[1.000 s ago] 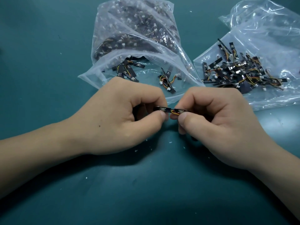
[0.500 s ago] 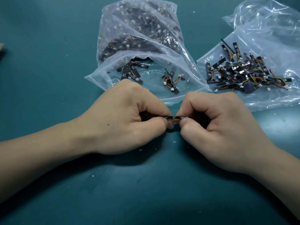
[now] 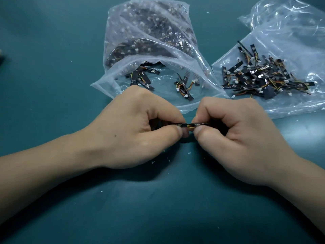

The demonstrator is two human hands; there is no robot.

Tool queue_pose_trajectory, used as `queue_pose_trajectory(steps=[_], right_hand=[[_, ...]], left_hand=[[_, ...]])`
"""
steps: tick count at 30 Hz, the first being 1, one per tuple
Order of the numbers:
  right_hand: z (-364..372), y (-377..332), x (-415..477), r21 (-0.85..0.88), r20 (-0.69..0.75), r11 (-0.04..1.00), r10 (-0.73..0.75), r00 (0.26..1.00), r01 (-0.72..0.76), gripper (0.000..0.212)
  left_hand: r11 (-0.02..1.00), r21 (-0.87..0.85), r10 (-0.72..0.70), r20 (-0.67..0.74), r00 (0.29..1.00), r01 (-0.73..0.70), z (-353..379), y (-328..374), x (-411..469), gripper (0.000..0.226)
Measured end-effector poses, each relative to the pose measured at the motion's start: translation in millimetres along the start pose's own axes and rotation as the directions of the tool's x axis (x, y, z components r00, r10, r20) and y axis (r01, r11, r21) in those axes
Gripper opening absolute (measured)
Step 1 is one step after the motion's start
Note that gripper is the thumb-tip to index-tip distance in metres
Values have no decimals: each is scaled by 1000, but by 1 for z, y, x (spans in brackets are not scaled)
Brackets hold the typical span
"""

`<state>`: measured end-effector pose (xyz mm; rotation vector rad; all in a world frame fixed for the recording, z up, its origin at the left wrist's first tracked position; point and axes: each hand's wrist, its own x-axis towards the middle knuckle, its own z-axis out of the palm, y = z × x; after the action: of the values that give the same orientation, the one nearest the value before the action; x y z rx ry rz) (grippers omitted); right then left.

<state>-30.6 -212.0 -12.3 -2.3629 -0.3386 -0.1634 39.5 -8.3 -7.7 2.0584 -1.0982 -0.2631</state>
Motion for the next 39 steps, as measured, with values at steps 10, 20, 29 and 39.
queue_pose_trajectory(steps=[10,20,29,39], right_hand=[[-5,-2,-3,141,-26,989,-48,999,51,16],[-4,4,-4,98,-16,988,-122,992,122,26],[3,5,-3,7,-96,998,-68,993,69,16],[4,5,-4,-10,-21,997,-78,997,78,8]], left_hand=[[981,-182,-74,-4,997,72,3,-5,-6,23],[994,-82,59,-127,990,-70,-2,5,-5,26],[861,506,-46,-13,999,47,9,-1,-1,58],[871,490,-14,-63,998,43,11,-3,-1,33]])
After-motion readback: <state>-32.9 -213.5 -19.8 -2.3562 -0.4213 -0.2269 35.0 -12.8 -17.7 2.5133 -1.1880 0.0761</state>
